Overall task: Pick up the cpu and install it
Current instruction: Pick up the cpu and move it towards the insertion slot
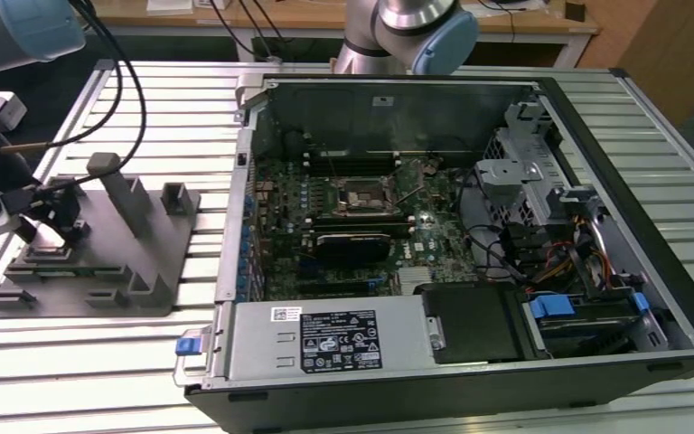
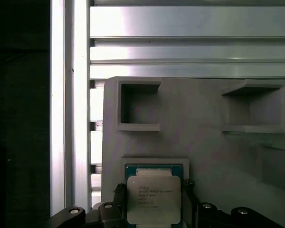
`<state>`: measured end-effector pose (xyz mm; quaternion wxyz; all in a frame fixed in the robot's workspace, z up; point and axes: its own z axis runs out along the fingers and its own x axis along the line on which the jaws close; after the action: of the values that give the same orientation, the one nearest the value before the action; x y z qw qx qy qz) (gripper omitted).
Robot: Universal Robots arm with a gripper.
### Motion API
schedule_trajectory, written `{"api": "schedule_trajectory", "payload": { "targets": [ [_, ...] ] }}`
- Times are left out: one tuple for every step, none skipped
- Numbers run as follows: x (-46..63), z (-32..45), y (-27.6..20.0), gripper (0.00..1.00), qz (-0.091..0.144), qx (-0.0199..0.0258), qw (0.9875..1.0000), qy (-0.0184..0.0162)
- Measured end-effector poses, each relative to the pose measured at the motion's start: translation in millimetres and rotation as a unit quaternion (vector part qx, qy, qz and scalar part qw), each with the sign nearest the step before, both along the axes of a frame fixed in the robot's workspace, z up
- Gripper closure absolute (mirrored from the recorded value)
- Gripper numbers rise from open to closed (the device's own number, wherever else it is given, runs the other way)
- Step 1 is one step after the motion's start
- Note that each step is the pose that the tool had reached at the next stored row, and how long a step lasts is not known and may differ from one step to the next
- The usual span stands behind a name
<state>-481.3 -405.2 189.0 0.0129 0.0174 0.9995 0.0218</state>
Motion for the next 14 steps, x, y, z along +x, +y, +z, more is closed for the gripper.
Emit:
{"api": "schedule_trajectory", "payload": {
  "targets": [
    [0.0,1.9,0.0,0.45,0.000,0.0000,1.0000,0.0000],
    [0.0,3.9,0.0,0.45,0.000,0.0000,1.0000,0.0000],
    [0.0,6.0,0.0,0.45,0.000,0.0000,1.0000,0.0000],
    [0.0,8.1,0.0,0.45,0.000,0.0000,1.0000,0.0000],
    [0.0,10.1,0.0,0.45,0.000,0.0000,1.0000,0.0000],
    [0.0,12.5,0.0,0.45,0.000,0.0000,1.0000,-0.0001],
    [0.0,15.0,0.0,0.45,0.000,0.0000,1.0000,0.0000],
    [0.0,17.5,0.0,0.45,0.000,0.0000,1.0000,0.0000],
    [0.0,20.1,0.0,0.45,0.000,0.0000,1.0000,0.0000],
    [0.0,22.7,0.0,0.45,0.000,0.0000,1.0000,0.0000],
    [0.0,25.3,0.0,0.45,0.000,0.0000,1.0000,0.0000],
    [0.0,27.7,0.0,0.45,0.000,0.0001,1.0000,-0.0001],
    [0.0,30.0,0.0,0.45,0.000,0.0000,1.0000,-0.0002],
    [0.1,32.5,0.0,0.45,0.000,0.0000,1.0000,-0.0003]
  ]
}}
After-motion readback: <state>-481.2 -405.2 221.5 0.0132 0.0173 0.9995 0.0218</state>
